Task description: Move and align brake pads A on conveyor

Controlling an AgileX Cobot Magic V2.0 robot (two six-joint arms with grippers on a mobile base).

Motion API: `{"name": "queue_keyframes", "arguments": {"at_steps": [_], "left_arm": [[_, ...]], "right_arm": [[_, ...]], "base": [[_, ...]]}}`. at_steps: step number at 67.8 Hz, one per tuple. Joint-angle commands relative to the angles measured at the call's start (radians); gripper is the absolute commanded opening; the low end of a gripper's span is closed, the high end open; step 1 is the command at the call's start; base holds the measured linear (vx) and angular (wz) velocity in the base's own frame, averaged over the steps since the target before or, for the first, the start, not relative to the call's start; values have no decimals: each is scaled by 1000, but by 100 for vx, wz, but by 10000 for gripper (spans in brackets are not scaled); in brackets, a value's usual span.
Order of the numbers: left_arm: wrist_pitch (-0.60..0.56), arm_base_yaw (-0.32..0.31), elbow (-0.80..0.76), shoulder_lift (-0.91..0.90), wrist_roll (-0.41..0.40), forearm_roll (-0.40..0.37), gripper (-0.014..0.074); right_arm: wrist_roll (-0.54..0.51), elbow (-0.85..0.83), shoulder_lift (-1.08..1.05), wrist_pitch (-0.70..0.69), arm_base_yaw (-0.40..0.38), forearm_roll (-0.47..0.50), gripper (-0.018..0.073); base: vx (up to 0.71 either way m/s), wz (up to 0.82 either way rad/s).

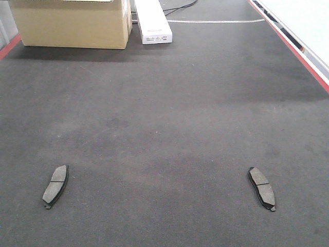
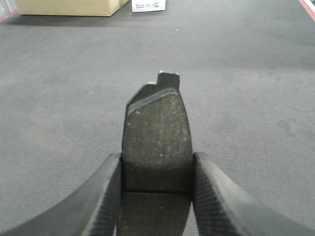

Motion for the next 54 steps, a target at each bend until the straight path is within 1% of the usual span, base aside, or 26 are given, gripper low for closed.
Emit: {"name": "queue_keyframes", "arguments": {"at_steps": [1, 12, 19, 22, 29, 37, 43, 47, 54], "left_arm": [[-106, -1, -29, 7, -5, 28, -6], [-106, -1, -29, 7, -6, 34, -6], [-109, -1, -29, 7, -22, 51, -6], [-110, -1, -29, 7, -42, 54, -6], [-124, -1, -29, 7, -47, 54, -6], [-176, -1, -38, 32, -111, 54, -6], [-191, -1, -78, 116, -106, 54, -3], [-188, -1, -125, 216, -82, 53, -1], [-183, -1, -233, 407, -80, 52, 1]], "right_arm": [[-6, -30, 8, -99, -3, -20, -4], [-6, -30, 8, -99, -3, -20, -4], [-6, -30, 8, -99, -3, -20, -4], [-6, -30, 8, -99, -3, -20, -4], [-6, -30, 8, -99, -3, -20, -4], [-6, -30, 8, -99, -3, -20, -4], [-6, -30, 8, -99, -3, -20, -4], [-6, -30, 8, -99, -3, -20, -4], [-6, -30, 8, -99, -3, -20, -4]], "base": [[0, 0], [0, 0], [0, 0], [0, 0], [0, 0], [0, 0], [0, 0], [0, 0], [0, 0]]}}
